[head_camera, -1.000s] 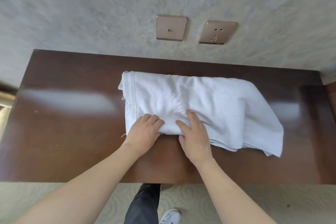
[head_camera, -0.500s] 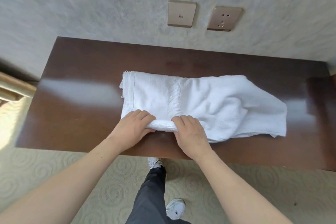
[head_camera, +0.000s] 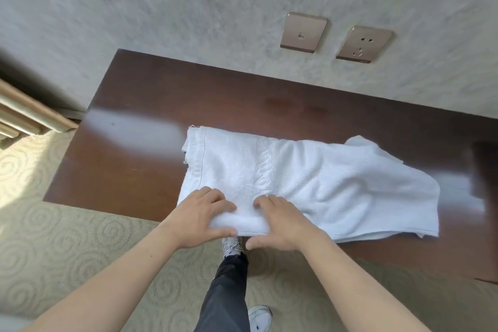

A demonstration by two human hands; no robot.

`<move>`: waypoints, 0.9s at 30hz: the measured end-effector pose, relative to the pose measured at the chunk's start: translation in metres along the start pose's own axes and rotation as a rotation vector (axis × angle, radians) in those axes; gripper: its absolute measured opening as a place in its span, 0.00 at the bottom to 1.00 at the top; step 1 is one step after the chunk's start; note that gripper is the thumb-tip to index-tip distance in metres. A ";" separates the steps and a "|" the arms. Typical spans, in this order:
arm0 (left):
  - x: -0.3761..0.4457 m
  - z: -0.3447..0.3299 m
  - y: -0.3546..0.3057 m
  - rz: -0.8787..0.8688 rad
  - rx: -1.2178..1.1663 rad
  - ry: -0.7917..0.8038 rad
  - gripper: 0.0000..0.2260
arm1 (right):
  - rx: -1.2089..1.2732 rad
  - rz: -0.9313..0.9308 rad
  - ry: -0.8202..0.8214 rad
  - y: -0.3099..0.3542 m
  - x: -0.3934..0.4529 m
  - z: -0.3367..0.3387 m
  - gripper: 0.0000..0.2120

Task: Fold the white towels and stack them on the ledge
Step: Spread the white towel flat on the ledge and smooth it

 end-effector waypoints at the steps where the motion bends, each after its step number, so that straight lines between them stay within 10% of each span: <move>1: 0.002 0.003 0.002 0.028 -0.056 -0.021 0.27 | 0.065 -0.017 0.063 0.000 0.003 0.007 0.43; 9: 0.068 0.044 0.023 0.113 -0.006 -0.380 0.10 | 0.020 -0.101 -0.630 -0.007 0.074 0.098 0.17; 19: 0.143 0.054 0.060 0.239 0.064 -0.107 0.39 | -0.108 -0.164 -0.301 -0.021 0.123 0.101 0.22; 24: 0.164 0.064 0.062 0.207 0.188 0.098 0.31 | -0.025 -0.114 -0.204 -0.019 0.126 0.116 0.19; 27: 0.169 0.075 0.046 -0.032 0.188 -0.169 0.23 | 0.083 -0.142 -0.141 -0.024 0.122 0.134 0.23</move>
Point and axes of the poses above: each hand's wrist, its own x-axis towards the middle knuckle, its own z-axis out of the back of the hand, y = z × x, the point moved 4 cm from there along x, towards the middle knuckle, and after that the axes turned 6 degrees about -y, right-handed, at the moved point
